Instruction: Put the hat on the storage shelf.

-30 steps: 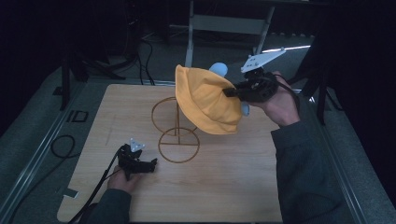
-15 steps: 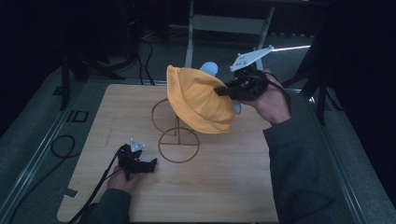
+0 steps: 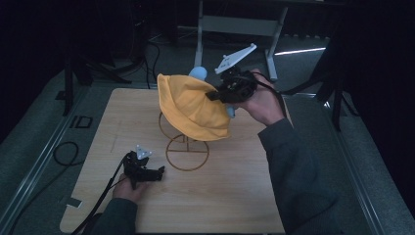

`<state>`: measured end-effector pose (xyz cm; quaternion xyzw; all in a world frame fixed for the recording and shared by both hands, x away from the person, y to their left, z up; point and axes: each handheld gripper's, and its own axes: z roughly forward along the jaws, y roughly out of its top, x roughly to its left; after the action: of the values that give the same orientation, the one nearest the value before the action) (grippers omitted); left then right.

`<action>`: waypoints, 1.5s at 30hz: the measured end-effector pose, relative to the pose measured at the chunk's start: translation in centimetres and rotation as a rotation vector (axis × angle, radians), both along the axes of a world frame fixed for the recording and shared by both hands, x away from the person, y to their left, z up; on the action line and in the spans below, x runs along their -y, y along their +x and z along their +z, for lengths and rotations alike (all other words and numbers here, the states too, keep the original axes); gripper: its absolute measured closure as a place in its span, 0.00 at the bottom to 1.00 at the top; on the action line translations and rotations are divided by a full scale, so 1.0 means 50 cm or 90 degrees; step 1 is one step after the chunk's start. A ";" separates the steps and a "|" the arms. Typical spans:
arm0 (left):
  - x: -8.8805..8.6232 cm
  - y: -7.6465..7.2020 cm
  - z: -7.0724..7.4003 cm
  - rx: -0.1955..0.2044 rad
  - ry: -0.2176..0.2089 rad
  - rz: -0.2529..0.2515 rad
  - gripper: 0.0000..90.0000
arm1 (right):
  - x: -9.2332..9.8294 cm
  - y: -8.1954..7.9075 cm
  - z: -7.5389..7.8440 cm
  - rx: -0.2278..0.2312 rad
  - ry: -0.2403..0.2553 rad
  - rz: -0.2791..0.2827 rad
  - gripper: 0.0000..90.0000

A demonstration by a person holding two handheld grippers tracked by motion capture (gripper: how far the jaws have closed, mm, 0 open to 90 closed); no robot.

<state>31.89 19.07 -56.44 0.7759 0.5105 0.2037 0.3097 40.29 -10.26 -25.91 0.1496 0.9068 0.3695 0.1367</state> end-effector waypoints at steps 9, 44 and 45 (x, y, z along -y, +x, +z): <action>0.001 0.000 -0.001 0.004 -0.005 0.005 0.02 | -0.061 0.010 -0.017 -0.011 -0.027 0.021 0.91; 0.001 0.000 -0.001 0.004 -0.004 0.005 0.02 | -0.149 0.021 -0.061 0.003 -0.009 0.000 0.89; 0.001 0.000 -0.001 0.004 -0.005 0.005 0.02 | -0.152 0.020 -0.066 0.005 -0.018 0.001 0.89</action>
<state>31.89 19.02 -56.49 0.7721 0.5133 0.2052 0.3135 41.31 -2.65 -29.22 0.1456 0.9115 0.3574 0.1423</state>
